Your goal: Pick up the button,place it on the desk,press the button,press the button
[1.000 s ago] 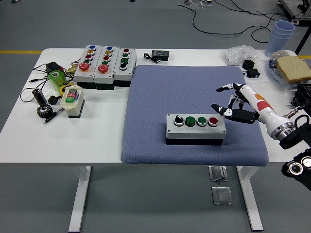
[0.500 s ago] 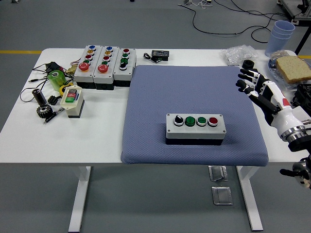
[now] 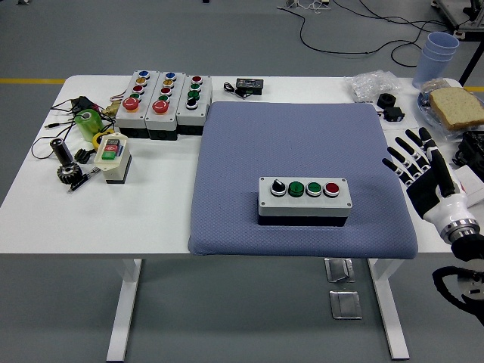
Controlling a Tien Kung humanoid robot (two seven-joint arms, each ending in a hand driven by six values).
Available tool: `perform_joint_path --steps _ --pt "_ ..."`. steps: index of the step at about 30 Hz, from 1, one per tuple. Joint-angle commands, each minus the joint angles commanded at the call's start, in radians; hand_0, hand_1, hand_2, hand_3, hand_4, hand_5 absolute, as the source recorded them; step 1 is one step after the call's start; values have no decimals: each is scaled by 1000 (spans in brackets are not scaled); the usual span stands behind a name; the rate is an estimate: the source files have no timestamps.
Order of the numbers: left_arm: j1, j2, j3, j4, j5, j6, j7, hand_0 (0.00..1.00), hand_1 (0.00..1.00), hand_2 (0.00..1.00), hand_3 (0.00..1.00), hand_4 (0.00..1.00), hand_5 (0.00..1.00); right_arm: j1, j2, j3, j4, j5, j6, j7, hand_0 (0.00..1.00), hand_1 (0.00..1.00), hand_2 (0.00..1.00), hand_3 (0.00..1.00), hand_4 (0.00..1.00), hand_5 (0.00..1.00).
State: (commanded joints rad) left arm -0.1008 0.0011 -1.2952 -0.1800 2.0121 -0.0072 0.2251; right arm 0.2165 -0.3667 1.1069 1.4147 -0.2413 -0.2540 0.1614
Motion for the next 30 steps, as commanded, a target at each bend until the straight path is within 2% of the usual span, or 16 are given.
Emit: perform_joint_path --steps 6,29,30 --pt "1 -1 -2 0 3 0 0 657 641 660 558 326 841 -28 27 30 -10 -8 11 4 704 679 727 700 761 338" --pt "14 -1 -5 0 17 -2 -1 656 640 660 560 327 837 -45 38 46 -15 18 28 2 689 657 703 670 755 363" --pt "14 -1 -5 0 17 -2 -1 653 639 660 559 328 842 -45 38 46 -16 21 27 2 684 648 700 663 744 311"
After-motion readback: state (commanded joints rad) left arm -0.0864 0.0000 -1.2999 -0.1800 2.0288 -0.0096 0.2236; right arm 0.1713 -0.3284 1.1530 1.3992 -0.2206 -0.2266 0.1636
